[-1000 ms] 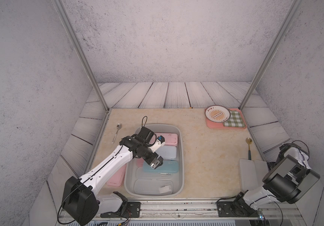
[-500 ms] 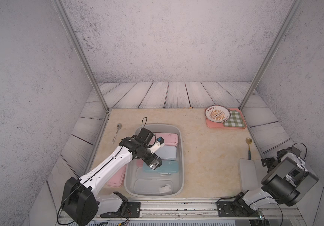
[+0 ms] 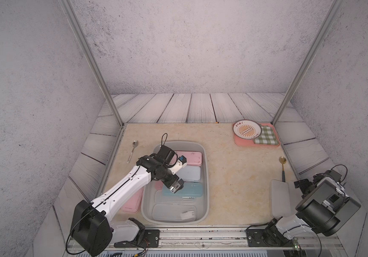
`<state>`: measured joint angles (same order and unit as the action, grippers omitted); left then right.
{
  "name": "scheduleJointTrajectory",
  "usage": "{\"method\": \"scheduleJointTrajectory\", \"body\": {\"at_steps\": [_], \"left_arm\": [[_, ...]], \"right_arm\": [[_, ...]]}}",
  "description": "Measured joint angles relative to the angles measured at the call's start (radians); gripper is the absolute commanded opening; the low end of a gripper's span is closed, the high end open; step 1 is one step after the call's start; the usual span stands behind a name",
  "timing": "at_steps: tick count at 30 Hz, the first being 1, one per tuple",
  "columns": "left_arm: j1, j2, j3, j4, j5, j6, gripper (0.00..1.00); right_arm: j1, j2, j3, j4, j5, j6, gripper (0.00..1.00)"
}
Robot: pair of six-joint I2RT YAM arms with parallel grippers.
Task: Put the pencil case into the storage box
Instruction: Move the pencil case to the center of the board.
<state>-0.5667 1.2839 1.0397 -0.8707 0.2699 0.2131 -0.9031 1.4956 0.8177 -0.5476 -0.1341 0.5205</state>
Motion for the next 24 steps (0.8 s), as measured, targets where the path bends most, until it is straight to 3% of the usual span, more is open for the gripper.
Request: {"method": "scheduleJointTrajectory", "body": {"at_steps": [9,14,21,24], "left_arm": [[0.001,0.001,-0.003,0.008,-0.003,0.000,1.00],[0.002,0.008,-0.011,0.018,0.006,-0.004,1.00],[0.002,0.026,-0.011,0.040,0.025,-0.020,0.99],[0.002,0.042,0.001,0.040,0.035,-0.031,0.99]], "right_arm": [[0.045,-0.105,-0.082,-0.011,-0.216,0.001,0.99],[0.203,-0.165,-0.134,-0.019,-0.261,0.040,0.99],[0.552,-0.159,-0.167,0.053,-0.265,0.208,0.99],[0.632,-0.159,-0.146,0.051,-0.256,0.256,0.99]]}}
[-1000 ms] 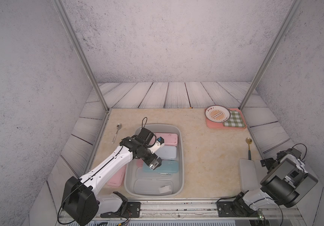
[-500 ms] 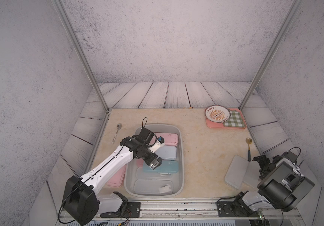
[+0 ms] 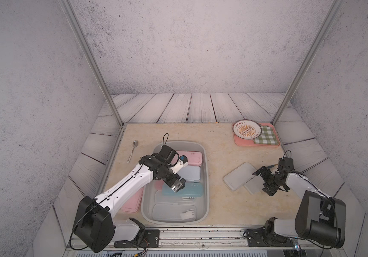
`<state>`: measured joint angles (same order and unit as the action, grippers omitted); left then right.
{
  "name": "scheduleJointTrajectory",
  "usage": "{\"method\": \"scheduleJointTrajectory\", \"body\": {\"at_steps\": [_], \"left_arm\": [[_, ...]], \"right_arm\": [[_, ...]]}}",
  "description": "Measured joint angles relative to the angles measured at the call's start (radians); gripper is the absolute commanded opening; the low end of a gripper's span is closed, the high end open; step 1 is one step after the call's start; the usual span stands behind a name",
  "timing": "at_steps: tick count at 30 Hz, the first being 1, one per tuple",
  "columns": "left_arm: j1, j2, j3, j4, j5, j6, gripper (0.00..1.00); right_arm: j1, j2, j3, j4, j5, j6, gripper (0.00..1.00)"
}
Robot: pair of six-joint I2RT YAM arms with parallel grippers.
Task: Put the pencil case into the storage box
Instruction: Move the pencil case to the center of the board.
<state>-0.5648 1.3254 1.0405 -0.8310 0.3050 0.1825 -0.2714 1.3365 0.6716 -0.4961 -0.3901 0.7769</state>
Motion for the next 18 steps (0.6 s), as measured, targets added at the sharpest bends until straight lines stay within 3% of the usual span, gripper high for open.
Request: {"method": "scheduleJointTrajectory", "body": {"at_steps": [10,18], "left_arm": [[0.000,0.010,0.049,0.005,0.000,-0.011,0.99],[0.010,0.018,0.053,-0.015,-0.054,-0.035,0.99]], "right_arm": [[0.040,0.017,0.272,-0.335,0.229,0.045,0.99],[0.041,0.214,0.406,-0.435,0.295,0.050,0.99]]}}
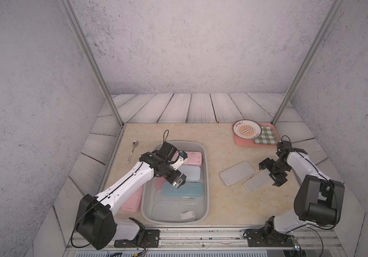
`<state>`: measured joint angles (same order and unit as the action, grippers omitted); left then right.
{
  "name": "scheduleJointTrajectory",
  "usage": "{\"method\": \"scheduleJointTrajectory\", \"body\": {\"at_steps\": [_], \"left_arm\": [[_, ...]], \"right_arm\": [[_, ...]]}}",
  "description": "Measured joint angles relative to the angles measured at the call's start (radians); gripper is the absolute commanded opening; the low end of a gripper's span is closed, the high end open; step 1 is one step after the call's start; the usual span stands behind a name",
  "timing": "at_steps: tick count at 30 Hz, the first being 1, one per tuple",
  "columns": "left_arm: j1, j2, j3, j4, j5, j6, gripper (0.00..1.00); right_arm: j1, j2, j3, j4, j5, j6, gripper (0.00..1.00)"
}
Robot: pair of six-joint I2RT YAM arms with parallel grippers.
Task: Put the pencil case into the storage box
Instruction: Move the pencil case to the center of the board, then pick up the pencil case from the center of the board.
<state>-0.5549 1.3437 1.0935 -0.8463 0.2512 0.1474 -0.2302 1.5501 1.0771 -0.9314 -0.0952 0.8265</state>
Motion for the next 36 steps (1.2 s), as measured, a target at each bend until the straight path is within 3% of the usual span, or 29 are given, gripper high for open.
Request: {"method": "scheduleJointTrajectory", "body": {"at_steps": [9,18,26,36], "left_arm": [[0.136,-0.003,0.000,0.020,-0.005,-0.048,0.99],[0.140,-0.003,-0.001,0.022,0.000,-0.054,0.99],[0.141,-0.003,-0.003,0.027,0.004,-0.059,0.98],[0.141,-0.003,-0.003,0.027,0.004,-0.059,0.98]], "right_arm": [[0.044,0.072,-0.011,0.000,0.013,0.003,0.98],[0.082,0.111,-0.030,0.023,0.019,0.017,0.95],[0.119,0.158,-0.045,0.066,0.023,0.026,0.99],[0.125,0.158,-0.086,0.105,0.024,0.039,0.77]]}}
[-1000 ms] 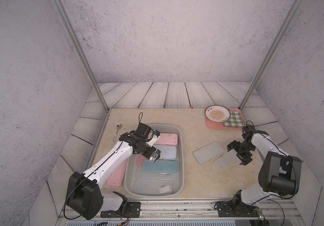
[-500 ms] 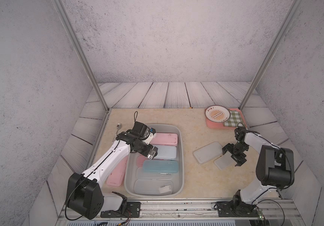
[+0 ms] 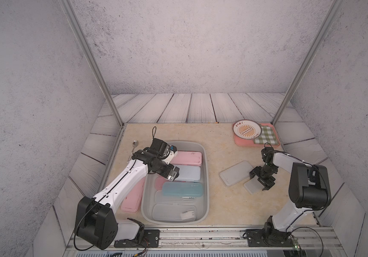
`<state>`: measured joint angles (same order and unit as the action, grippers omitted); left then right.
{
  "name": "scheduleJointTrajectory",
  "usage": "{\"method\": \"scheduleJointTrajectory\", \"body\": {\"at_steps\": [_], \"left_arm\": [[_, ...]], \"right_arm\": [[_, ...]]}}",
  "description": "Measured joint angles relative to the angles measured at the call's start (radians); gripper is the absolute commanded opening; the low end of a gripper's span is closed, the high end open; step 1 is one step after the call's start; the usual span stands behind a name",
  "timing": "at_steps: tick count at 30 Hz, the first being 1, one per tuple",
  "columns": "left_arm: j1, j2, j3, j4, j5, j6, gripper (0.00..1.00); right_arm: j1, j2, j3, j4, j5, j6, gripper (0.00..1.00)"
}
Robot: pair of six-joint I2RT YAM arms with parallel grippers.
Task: Put the pencil case into the storage box
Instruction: Pick up the pencil case from the center of the board, then place the pencil case at the storage box.
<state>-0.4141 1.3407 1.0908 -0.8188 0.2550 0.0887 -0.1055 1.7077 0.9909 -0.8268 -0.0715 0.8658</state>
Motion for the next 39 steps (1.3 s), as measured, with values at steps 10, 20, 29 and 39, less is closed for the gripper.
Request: {"method": "scheduleJointTrajectory", "body": {"at_steps": [10,20,29,39], "left_arm": [[0.029,0.003,0.000,-0.002,-0.020,0.009,0.98],[0.193,0.097,0.134,-0.023,-0.035,0.011,0.98],[0.532,0.117,0.190,-0.024,-0.045,-0.032,0.97],[0.763,0.019,0.113,-0.005,-0.095,-0.064,0.96]], "right_arm": [[0.005,-0.330,0.003,-0.157,0.069,-0.014,0.74],[0.204,-0.588,0.134,-0.286,0.057,-0.122,0.72],[0.700,-0.257,0.458,-0.122,0.084,-0.379,0.74],[1.100,0.206,0.875,-0.074,0.099,-0.838,0.76]]}}
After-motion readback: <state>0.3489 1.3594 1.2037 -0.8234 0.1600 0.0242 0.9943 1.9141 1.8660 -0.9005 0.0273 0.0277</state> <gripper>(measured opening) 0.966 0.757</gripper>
